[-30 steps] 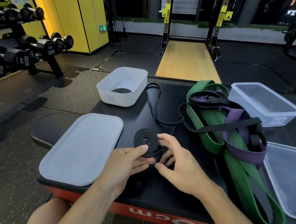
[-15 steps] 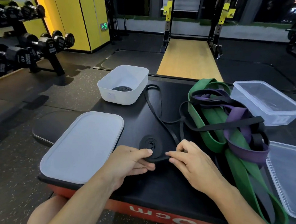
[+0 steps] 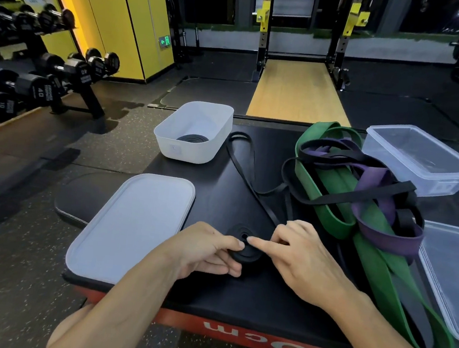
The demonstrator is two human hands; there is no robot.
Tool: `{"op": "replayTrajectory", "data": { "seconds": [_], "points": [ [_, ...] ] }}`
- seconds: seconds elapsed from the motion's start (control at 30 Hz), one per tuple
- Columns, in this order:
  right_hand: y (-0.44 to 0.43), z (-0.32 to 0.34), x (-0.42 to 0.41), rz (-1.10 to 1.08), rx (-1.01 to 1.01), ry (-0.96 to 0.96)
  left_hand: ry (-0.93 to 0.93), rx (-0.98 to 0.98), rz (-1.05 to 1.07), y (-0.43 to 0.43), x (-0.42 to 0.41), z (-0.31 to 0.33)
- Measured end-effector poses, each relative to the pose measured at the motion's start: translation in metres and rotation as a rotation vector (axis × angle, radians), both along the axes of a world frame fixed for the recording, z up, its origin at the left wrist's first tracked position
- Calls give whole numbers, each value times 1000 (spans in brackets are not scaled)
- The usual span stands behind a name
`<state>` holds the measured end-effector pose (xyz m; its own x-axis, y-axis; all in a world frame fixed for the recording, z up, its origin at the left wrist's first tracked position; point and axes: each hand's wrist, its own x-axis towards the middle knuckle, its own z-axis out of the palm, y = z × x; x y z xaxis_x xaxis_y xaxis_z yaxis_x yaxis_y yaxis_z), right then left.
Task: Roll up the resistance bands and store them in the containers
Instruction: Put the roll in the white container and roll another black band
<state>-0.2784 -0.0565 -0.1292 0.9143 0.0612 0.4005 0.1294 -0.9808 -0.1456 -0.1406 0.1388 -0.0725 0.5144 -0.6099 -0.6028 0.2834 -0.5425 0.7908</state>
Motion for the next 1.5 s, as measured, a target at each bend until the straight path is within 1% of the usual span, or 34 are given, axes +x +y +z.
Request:
{"op": "replayTrajectory", "data": {
  "seconds": [0.07, 0.1, 0.13, 0.23, 0.27, 0.33, 0.37, 0.4, 0.43, 0.47, 0.5, 0.53, 0.6, 0.67, 0.8, 0.93, 1.0, 1.13, 1.2, 1.33, 1.5],
  "points": [
    [0, -1, -3, 8, -16, -2, -36, 60, -68, -4, 3, 3],
    [1, -1, -4, 6, -23, 11, -98, 112, -119, -7, 4, 5],
    [2, 0, -5, -3, -24, 34, -205, 183, -189, -10, 5, 7],
    [5, 0, -3, -27, -12, 95, -622, 419, -413, -11, 12, 8],
    [5, -1, -3, -33, -12, 101, -722, 468, -450, -10, 13, 7],
    [4, -2, -5, -41, -15, 102, -861, 485, -428, -5, 14, 0],
    [4, -2, -6, -43, -19, 103, -913, 446, -390, -2, 13, -4],
    [5, -2, -6, -43, -25, 100, -959, 349, -356, 1, 11, -9],
    [5, -2, -6, -41, -37, 95, -1004, 202, -348, 5, 10, -14],
    [4, -2, -7, -40, -52, 91, -1064, 34, -374, 8, 10, -20],
    [5, -1, -7, -35, -68, 88, -1139, -93, -420, 11, 10, -26],
    [5, -1, -8, -28, -84, 85, -1215, -169, -467, 14, 11, -31],
    [5, 0, -8, -16, -105, 75, -1316, -192, -536, 16, 12, -40],
    [6, 0, -9, -11, -117, 63, -1345, -156, -541, 15, 10, -43],
    [6, 0, -16, 0, -111, 36, -1387, -159, -508, 17, 9, -46],
    [3, -2, -18, 36, -116, 37, -1335, -139, -448, 20, 8, -52],
    [2, -3, -17, 38, -99, 9, -1325, -141, -430, 19, 8, -53],
    [2, -6, -17, 59, -46, -92, -1379, -118, -489, 16, 8, -51],
    [2, -6, -16, 78, -34, -116, -1374, -113, -531, 15, 7, -48],
    [5, -8, -12, 93, -52, -136, -1331, -71, -557, 16, 4, -42],
    [9, -7, -15, 65, -64, -114, -1432, 10, -535, 18, -8, -46]
  ]
}}
